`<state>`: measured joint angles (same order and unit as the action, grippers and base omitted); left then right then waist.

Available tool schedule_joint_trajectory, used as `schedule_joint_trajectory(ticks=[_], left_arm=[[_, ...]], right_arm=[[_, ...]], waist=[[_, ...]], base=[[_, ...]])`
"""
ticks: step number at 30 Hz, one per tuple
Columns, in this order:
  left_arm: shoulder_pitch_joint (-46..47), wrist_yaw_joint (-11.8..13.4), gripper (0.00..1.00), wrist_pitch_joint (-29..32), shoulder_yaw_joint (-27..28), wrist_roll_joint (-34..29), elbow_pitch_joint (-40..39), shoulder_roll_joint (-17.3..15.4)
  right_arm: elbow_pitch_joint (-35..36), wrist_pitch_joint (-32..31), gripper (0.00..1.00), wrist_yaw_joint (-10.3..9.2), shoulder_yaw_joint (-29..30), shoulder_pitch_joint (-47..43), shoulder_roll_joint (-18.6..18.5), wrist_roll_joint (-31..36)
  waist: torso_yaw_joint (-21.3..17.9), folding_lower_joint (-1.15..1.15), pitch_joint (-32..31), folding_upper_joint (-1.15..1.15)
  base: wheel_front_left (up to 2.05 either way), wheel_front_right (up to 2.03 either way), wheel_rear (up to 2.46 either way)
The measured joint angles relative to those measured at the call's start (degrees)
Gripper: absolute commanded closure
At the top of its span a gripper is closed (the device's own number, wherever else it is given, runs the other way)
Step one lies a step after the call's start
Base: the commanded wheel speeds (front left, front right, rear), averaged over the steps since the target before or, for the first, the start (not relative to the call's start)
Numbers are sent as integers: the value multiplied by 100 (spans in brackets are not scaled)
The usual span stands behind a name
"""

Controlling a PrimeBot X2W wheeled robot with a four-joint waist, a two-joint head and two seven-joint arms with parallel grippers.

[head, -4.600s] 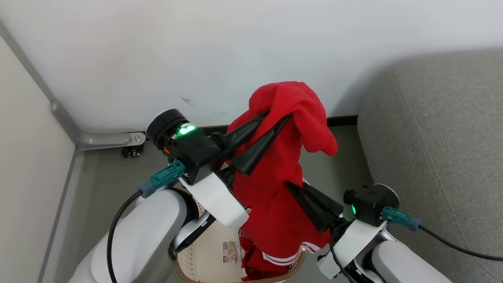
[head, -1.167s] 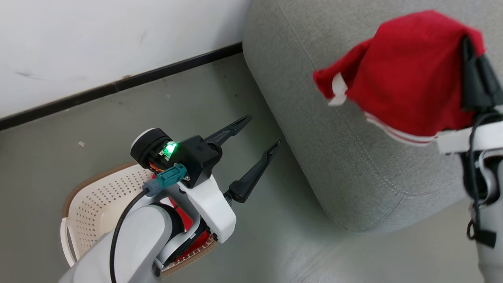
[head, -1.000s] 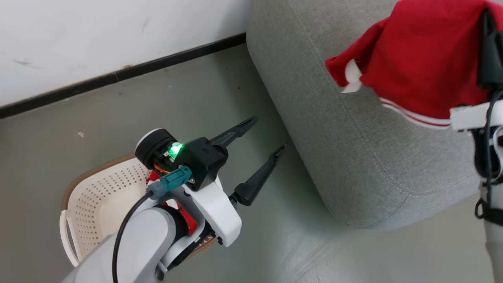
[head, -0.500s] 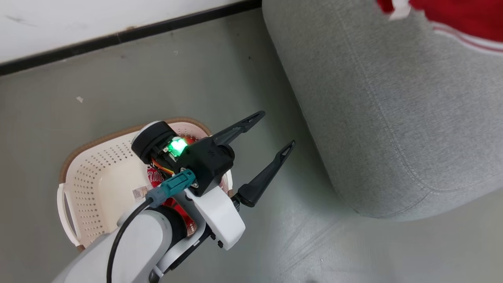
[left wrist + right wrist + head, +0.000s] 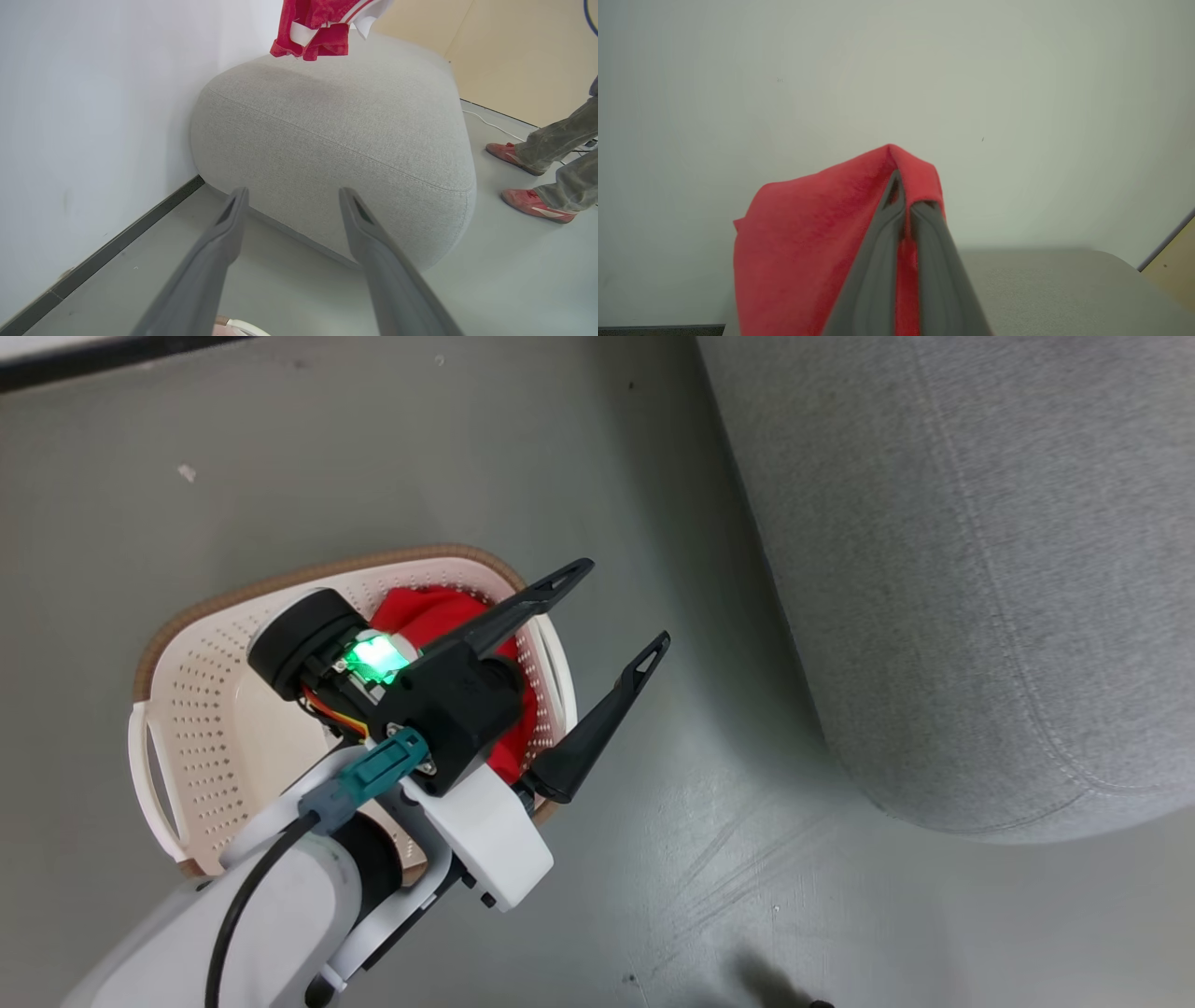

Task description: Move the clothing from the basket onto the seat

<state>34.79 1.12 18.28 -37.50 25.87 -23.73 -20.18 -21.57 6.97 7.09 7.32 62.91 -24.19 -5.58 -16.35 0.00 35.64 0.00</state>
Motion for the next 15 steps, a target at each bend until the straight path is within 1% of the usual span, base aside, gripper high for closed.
schedule_joint_trajectory(ticks=[4,8,15], left_arm=[[5,27,0,68,45,-31,-133,-54],[13,34,0,91,59,-31,-248,-57],[148,52,0,115,165,-30,-399,-59]], right_arm=[[-269,-102,100,1,-37,196,-70,30],[-625,-122,100,1,285,283,-68,-3],[-1183,-169,100,0,692,316,96,-99]], waist=[[77,0,204,0],[150,0,410,0],[274,0,758,0]], base=[[0,0,0],[0,0,0],[0,0,0]])
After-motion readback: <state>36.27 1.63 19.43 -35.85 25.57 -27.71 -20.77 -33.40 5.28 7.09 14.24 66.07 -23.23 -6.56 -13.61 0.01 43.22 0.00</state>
